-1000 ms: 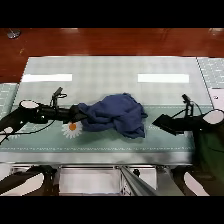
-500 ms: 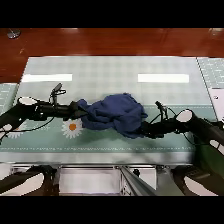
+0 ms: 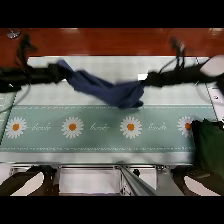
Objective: Fold the shirts.
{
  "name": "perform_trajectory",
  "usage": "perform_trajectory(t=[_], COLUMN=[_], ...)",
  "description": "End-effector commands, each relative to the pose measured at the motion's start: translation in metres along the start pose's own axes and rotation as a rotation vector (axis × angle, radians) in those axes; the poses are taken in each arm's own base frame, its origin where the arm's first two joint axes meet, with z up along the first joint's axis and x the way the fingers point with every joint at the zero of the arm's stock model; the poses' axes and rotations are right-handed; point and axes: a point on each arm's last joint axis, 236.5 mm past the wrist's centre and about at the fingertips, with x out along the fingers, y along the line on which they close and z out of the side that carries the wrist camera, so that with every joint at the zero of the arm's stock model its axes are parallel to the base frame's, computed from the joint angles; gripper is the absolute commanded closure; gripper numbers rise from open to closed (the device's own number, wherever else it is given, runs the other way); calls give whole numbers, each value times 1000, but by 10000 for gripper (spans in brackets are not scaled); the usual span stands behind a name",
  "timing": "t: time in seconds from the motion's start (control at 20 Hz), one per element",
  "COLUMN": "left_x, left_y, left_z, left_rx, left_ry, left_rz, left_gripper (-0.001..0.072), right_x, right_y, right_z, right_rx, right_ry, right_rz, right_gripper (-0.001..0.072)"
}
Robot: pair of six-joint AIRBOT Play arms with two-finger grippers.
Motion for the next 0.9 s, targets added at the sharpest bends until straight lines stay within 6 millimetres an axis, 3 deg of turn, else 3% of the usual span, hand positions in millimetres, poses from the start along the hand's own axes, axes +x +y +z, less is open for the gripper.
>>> perform_trajectory(t=[0.0,0.05,0.15,0.25,0.4,0.5,0.6,0.75,0.85], left_x=[-80,-105,-150,-190,-231,-246,-248,-229,-210], left_y=[-92,-112,-141,-169,-223,-244,-249,-237,-219], left_z=[105,118,128,121,92,68,42,-1,-22], left_rx=[253,323,433,513,609,637,643,597,543], left_ry=[-319,-366,-421,-461,-521,-530,-473,-273,-149], left_rz=[51,106,232,318,308,291,282,249,224], left_gripper=[688,688,688,688,688,688,688,688,688], right_x=[-142,-178,-242,-284,-331,-348,-354,-350,-337], right_y=[79,104,145,167,189,196,201,211,208], right_z=[114,122,113,89,48,24,7,-10,-13], right_rx=[-249,-310,-426,-509,-589,-616,-633,-649,-636], right_ry=[-359,-424,-522,-578,-623,-626,-610,-561,-513], right_rz=[-51,-43,-31,-35,-36,-39,-29,32,50], right_gripper=[689,689,689,689,689,689,689,689,689])
